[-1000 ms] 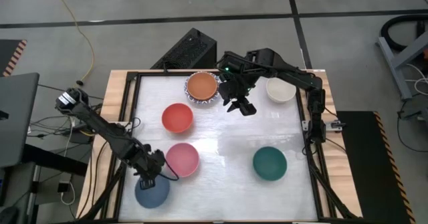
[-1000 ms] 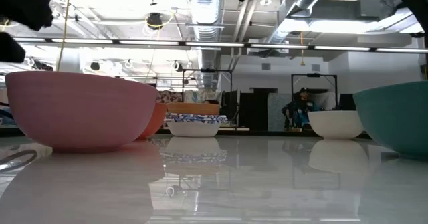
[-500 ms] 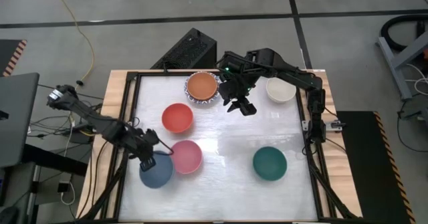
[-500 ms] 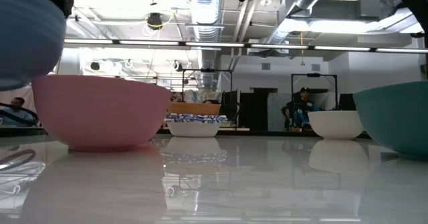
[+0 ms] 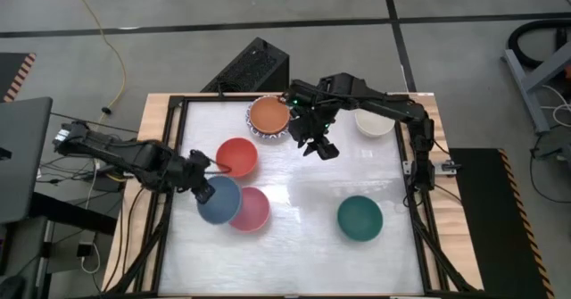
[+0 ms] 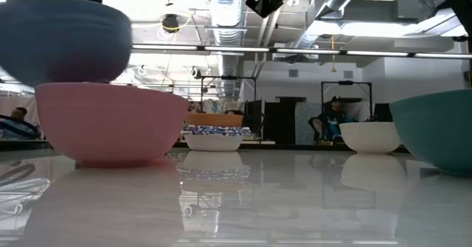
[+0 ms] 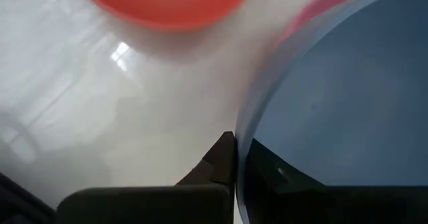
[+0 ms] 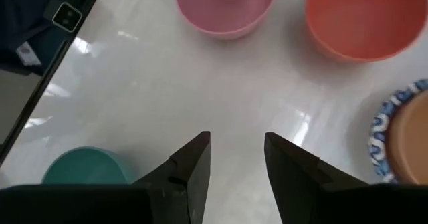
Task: Nest bowls inside each other
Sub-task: Stack the blue bowl onto the stack of bowls
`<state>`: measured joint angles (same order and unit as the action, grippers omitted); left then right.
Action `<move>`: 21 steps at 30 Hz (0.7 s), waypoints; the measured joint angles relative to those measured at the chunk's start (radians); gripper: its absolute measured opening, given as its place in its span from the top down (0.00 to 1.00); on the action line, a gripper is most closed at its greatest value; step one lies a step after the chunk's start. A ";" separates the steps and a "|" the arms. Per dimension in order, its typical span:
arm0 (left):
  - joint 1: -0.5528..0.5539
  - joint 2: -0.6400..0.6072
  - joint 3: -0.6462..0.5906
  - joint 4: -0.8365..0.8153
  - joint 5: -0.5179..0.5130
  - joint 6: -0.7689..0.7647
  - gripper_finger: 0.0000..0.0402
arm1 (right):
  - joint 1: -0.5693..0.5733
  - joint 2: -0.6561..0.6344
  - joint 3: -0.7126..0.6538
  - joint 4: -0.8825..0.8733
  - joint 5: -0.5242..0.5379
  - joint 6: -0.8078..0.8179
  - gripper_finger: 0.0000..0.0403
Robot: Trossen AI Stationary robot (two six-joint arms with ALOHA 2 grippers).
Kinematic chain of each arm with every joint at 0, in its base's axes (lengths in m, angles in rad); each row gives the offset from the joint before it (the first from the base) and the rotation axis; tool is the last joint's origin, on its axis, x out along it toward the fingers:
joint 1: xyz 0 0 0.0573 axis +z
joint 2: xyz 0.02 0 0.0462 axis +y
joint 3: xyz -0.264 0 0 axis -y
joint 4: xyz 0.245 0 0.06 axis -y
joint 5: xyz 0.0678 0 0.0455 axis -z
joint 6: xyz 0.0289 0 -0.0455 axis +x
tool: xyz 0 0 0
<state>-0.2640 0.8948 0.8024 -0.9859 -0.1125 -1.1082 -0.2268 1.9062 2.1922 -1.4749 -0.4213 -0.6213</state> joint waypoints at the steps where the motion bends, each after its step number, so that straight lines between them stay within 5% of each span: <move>1: 0.021 0.000 0.000 0.009 0.003 0.017 1.00 | 0.002 0.000 -0.009 0.001 0.000 -0.006 0.59; 10: 0.215 0.008 0.022 0.064 0.092 0.156 1.00 | 0.052 -0.002 -0.010 0.026 0.000 -0.080 0.59; 21: 0.386 0.143 0.277 -0.024 0.088 0.494 1.00 | 0.126 -0.006 -0.010 0.102 0.009 -0.146 0.59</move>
<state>0.1220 1.0382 1.0795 -1.0102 -0.0242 -0.6141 -0.1006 1.8999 2.1818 -1.3726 -0.4122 -0.7677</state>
